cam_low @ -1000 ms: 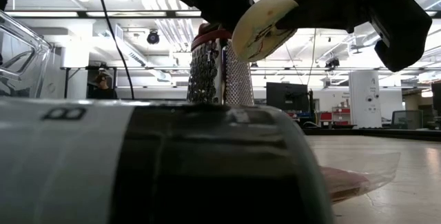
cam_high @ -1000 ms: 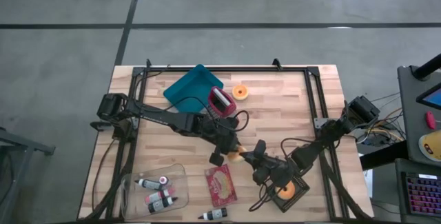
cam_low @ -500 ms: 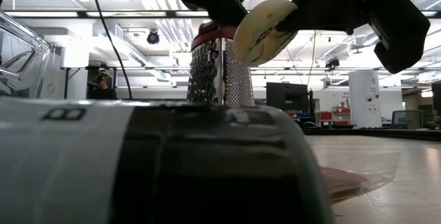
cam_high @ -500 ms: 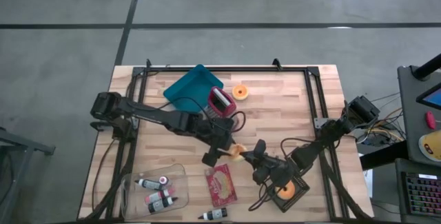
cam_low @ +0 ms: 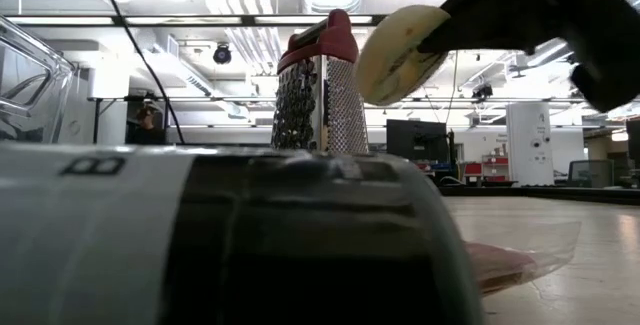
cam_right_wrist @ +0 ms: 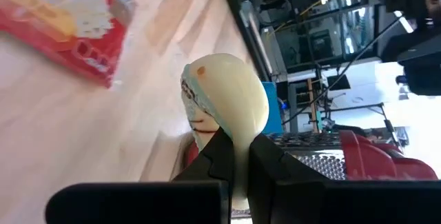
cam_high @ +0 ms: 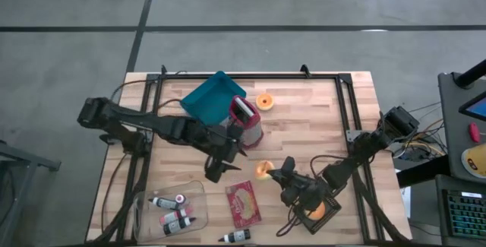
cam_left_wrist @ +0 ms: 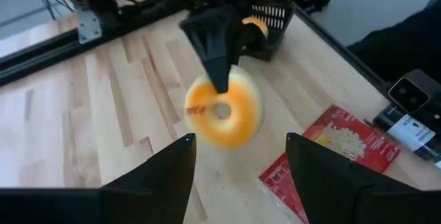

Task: Pick & Place Food Item
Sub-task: Put the bottom orange donut into the black bin

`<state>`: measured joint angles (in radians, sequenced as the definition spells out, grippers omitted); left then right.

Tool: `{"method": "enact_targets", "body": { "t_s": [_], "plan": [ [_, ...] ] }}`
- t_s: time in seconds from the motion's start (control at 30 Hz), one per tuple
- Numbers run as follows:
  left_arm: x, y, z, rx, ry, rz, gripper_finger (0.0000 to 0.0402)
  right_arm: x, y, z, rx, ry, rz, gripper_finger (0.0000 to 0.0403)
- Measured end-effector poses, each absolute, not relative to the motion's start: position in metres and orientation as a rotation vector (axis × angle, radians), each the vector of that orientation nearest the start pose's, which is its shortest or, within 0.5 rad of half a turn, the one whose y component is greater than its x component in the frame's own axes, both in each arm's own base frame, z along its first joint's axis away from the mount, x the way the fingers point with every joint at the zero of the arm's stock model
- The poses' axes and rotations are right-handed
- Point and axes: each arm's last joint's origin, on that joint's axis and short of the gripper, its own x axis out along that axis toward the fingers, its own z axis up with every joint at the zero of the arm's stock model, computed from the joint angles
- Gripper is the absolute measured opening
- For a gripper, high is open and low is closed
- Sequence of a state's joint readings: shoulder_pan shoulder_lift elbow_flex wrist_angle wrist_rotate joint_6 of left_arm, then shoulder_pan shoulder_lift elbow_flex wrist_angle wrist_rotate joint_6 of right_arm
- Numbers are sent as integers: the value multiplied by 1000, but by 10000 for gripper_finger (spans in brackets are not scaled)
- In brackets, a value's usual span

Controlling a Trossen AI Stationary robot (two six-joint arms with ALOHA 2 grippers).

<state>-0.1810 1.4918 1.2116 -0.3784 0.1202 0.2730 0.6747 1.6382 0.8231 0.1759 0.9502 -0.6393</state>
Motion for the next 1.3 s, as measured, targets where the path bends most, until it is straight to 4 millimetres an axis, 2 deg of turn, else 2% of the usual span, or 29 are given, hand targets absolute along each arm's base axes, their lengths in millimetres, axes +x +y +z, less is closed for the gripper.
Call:
{"method": "enact_targets", "body": {
  "t_s": [0.2,0.4,0.6,0.77,0.9,1.07,1.3],
  "plan": [
    [291,-56,297,252,523,-354,229,258,190,191,-1044,601,-119,8],
    [266,-52,288,216,425,-330,228,253,204,217,-992,681,-86,8],
    [254,-49,277,205,395,-321,228,248,214,251,-789,782,12,8],
    [251,-48,269,207,421,-300,228,242,216,268,-651,882,63,8],
    [251,-48,266,207,430,-300,227,238,215,271,-545,962,78,8],
    [250,-48,266,215,429,-301,227,229,212,263,-422,1083,63,8],
    [250,-48,266,234,423,-303,227,214,221,259,-314,1152,53,8]
  ]
}}
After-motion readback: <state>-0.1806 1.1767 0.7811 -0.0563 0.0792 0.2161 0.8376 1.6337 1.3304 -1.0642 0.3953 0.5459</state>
